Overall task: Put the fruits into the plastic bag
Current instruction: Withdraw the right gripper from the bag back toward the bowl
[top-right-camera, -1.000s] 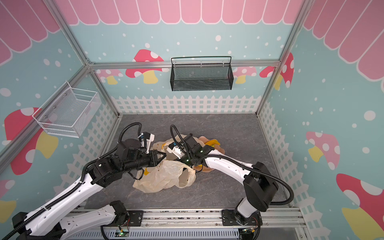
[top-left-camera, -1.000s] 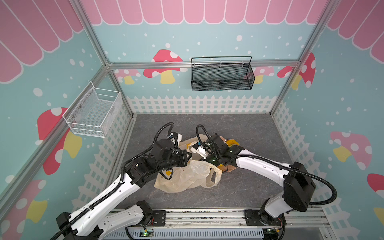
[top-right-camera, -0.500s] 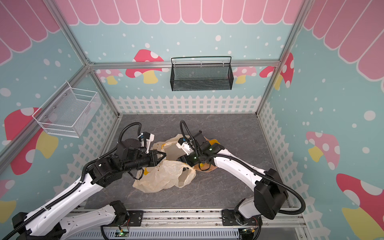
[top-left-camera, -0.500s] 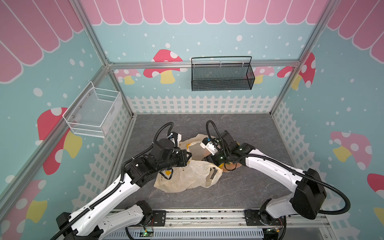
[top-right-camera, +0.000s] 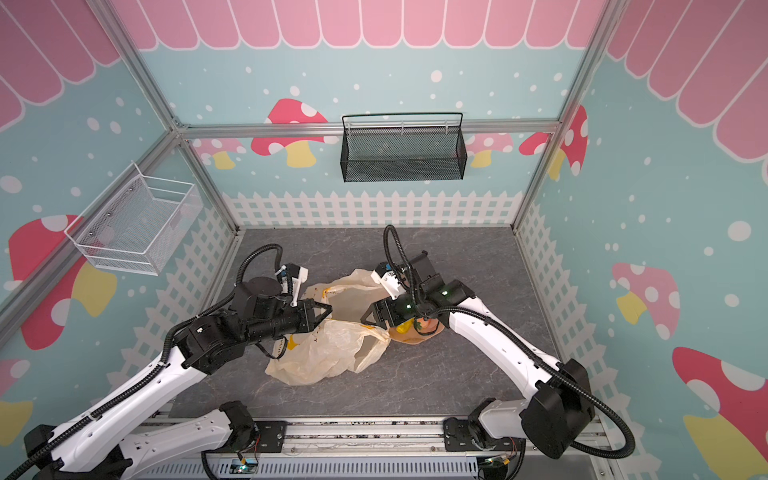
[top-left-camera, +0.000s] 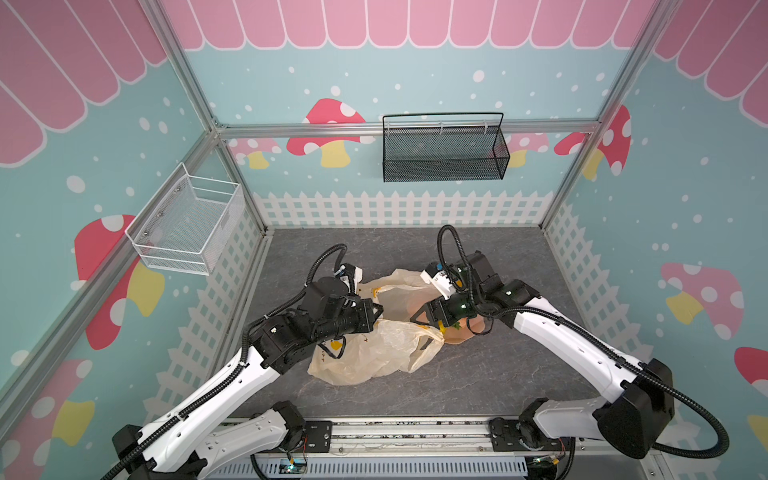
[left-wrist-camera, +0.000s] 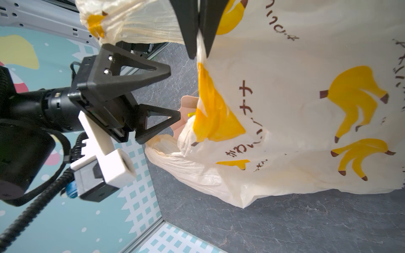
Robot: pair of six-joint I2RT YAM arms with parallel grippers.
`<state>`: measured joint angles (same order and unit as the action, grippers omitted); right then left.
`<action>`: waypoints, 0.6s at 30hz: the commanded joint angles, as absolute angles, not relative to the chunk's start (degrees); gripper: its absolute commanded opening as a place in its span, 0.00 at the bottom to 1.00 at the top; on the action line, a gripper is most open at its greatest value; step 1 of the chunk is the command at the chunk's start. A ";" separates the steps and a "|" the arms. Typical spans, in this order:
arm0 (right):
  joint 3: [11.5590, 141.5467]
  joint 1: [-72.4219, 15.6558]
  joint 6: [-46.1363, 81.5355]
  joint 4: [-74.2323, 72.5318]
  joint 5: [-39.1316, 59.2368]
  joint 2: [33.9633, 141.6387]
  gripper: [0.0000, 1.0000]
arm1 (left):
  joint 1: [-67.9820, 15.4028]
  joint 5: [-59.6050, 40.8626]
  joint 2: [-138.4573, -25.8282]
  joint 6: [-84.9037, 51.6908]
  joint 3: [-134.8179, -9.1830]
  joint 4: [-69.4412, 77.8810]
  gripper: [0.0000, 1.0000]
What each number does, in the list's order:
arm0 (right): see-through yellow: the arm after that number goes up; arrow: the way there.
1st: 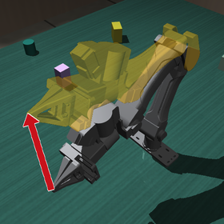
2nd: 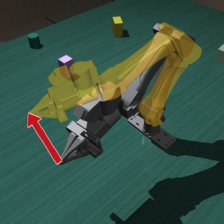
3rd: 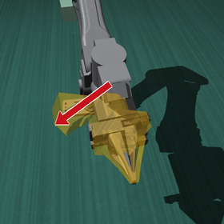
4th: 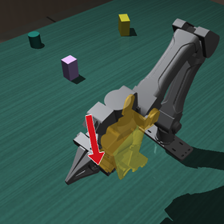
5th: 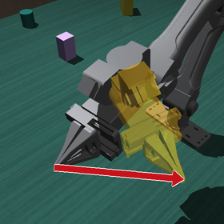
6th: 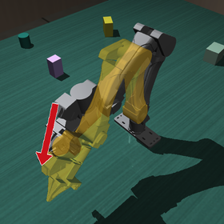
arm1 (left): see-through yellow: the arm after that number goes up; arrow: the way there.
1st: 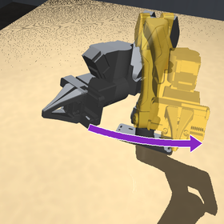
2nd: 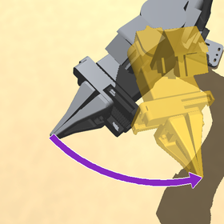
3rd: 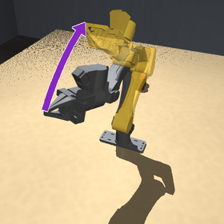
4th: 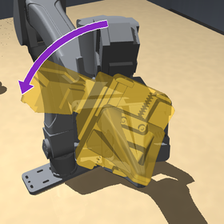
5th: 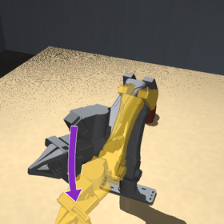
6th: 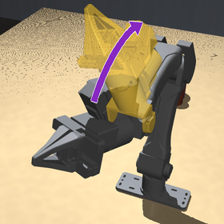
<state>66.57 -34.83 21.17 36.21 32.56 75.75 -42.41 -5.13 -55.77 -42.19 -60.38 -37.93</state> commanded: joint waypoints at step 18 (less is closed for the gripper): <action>76.57 -27.59 20.02 45.30 34.97 70.20 0.83 | -40.11 -4.31 -53.84 -42.73 -58.88 -38.92 0.01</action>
<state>74.02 -28.45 20.99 42.94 34.48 70.98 -40.51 -4.89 -54.85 -42.24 -59.48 -37.95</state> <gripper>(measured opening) 0.830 0.048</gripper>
